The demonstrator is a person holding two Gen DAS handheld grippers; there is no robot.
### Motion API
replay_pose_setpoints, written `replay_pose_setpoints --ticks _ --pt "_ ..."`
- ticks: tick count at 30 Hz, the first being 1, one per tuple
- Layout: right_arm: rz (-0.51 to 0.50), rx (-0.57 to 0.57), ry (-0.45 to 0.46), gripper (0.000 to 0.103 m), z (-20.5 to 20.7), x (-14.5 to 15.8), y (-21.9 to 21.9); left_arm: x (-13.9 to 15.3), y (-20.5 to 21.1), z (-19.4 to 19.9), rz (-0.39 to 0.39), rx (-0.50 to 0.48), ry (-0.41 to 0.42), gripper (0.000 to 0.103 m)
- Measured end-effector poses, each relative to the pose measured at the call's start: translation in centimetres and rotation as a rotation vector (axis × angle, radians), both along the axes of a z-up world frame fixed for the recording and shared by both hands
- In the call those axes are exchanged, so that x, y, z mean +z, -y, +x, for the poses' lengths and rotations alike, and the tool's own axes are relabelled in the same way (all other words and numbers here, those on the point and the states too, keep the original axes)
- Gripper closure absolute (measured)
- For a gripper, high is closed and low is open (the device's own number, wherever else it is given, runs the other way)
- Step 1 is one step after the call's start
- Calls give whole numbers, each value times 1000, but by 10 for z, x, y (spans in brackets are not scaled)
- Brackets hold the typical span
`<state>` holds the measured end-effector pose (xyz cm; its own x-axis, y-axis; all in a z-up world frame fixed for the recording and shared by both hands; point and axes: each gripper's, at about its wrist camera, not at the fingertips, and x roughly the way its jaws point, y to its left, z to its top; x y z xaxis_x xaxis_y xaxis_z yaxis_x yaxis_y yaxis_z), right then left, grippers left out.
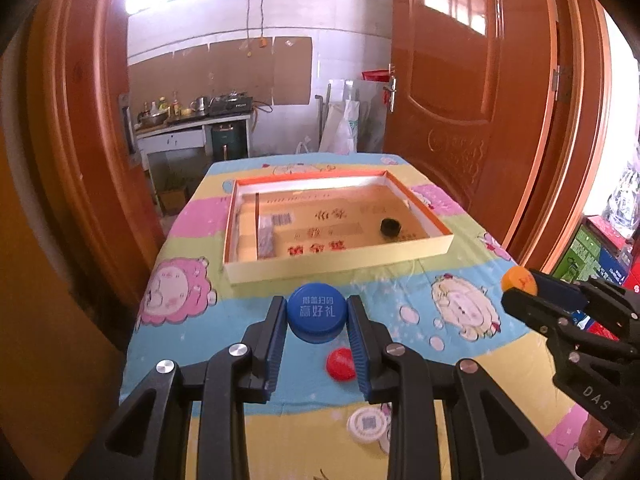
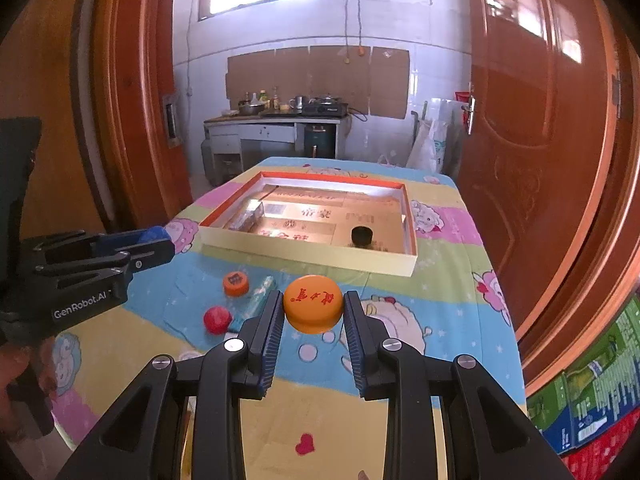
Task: Organize rigid objects
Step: 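Carry the blue and orange caps over the cardboard tray with both grippers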
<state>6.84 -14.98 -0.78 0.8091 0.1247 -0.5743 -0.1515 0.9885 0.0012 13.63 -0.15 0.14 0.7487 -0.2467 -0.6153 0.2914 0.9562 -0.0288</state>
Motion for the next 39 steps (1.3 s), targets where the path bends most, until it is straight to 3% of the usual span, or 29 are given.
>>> replay_pose_setpoints --ticks 19,25,39 --pt "-30 26 1 72 73 17 10 27 38 75 7 -44 -3 72" --pt "-30 34 -23 72 107 18 15 15 42 115 -9 -30 -63 72" --pt "76 10 -141 72 206 -2 26 -21 41 177 -27 48 -153 72"
